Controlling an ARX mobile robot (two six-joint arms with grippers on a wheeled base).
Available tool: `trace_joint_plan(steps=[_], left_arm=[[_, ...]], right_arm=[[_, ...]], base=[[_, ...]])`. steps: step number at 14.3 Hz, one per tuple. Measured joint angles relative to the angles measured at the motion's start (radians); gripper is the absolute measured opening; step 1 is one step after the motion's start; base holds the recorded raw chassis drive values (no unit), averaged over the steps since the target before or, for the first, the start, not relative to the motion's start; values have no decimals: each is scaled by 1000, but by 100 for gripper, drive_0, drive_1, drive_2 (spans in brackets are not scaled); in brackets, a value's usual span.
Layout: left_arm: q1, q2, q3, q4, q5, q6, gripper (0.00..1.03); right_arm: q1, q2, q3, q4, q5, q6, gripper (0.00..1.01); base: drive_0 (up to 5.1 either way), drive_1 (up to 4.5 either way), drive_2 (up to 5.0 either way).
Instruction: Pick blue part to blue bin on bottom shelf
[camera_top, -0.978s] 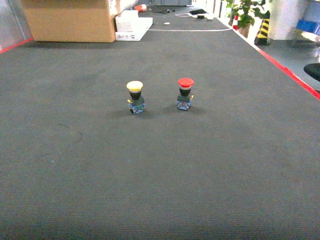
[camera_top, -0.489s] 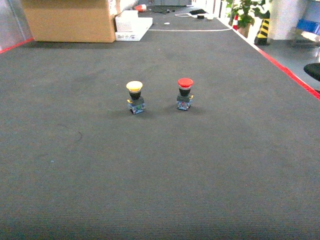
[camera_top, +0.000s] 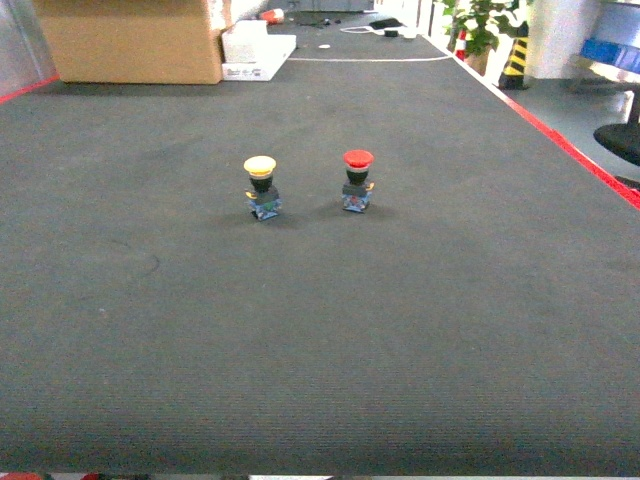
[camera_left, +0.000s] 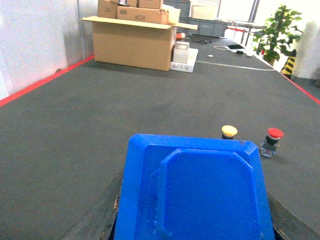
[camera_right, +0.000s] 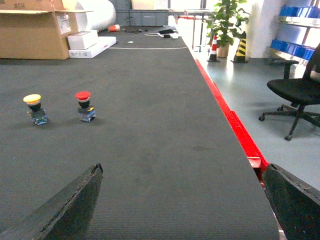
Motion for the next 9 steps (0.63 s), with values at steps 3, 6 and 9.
trace_joint_plan(steps=[3,6,9], left_arm=[[-1,1,0,2,2,0,44],[-1,1,0,1,2,0,44],[-1,1,0,1,2,0,44]], right_arm=[[0,0,0,0,0,0,98],[0,0,0,0,0,0,98],[0,0,0,0,0,0,98]], base=[[0,0,0],[-51,-51,-51],[-154,-154,-154]])
